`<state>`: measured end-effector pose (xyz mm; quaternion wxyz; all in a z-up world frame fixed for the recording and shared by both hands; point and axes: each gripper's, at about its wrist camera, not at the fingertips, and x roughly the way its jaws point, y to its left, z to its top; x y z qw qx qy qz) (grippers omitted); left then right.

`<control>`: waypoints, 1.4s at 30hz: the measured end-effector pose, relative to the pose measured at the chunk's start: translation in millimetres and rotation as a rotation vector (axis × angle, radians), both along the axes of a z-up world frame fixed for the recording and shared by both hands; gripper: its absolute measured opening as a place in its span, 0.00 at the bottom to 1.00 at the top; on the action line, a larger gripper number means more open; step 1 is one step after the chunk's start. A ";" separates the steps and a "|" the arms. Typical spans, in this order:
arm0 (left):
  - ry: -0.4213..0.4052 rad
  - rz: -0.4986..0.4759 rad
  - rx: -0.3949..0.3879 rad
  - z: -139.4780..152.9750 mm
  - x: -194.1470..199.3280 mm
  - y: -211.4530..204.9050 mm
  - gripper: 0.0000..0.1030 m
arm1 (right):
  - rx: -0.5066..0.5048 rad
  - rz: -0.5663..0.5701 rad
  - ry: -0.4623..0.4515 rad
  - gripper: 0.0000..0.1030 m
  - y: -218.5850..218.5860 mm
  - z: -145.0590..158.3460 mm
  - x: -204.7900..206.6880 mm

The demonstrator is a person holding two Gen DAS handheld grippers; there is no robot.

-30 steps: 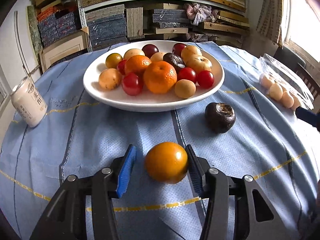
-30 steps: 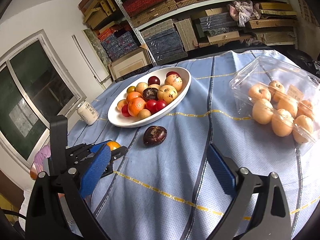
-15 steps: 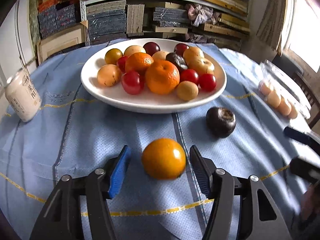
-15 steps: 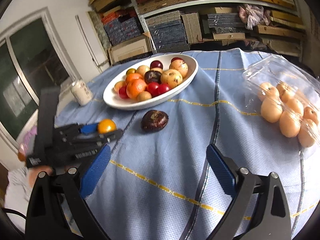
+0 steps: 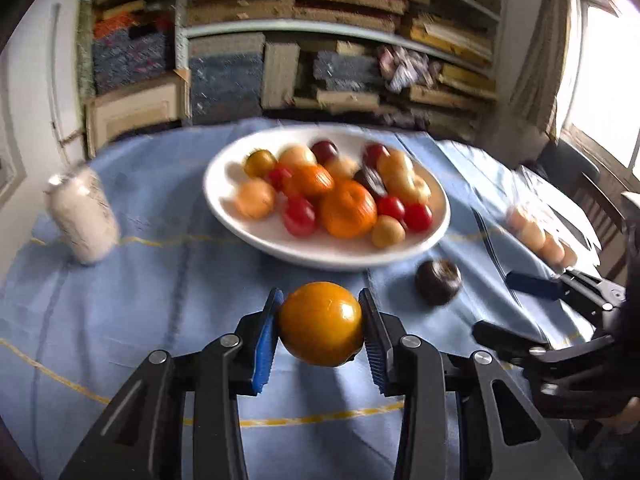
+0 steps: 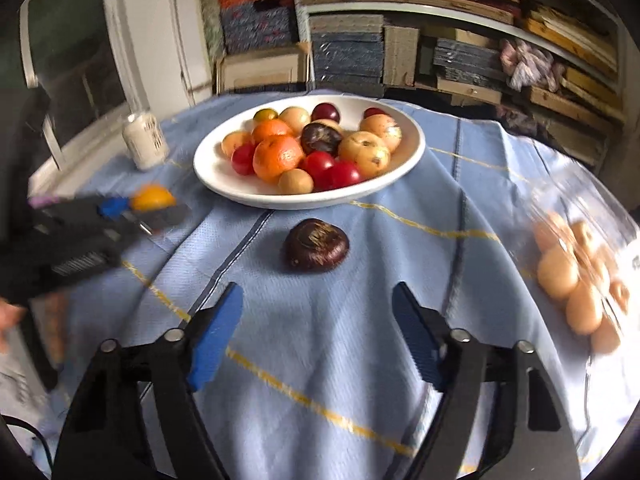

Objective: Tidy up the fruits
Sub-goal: 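Grasp the dark brown fruit with the right tool while the left tool holds the orange, then carry both fruits onto the white plate and open both tools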

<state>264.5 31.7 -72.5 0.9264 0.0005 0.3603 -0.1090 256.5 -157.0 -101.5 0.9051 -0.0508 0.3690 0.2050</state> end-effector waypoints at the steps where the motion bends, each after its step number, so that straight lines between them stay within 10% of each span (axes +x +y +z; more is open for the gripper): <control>1: -0.009 0.013 -0.010 3.5 -0.7 5.1 0.38 | -0.016 0.008 -0.002 0.67 5.8 -0.6 4.3; 17: 0.034 0.006 -0.059 -0.6 4.6 6.1 0.38 | 0.009 0.005 0.094 0.53 19.4 -18.0 55.9; 29: 0.051 -0.005 -0.058 -9.0 8.1 4.4 0.38 | 0.058 0.053 0.079 0.45 7.6 -12.7 20.8; 42: -0.077 0.059 0.007 86.3 62.2 14.8 0.38 | 0.118 -0.006 -0.173 0.45 -14.6 119.0 42.0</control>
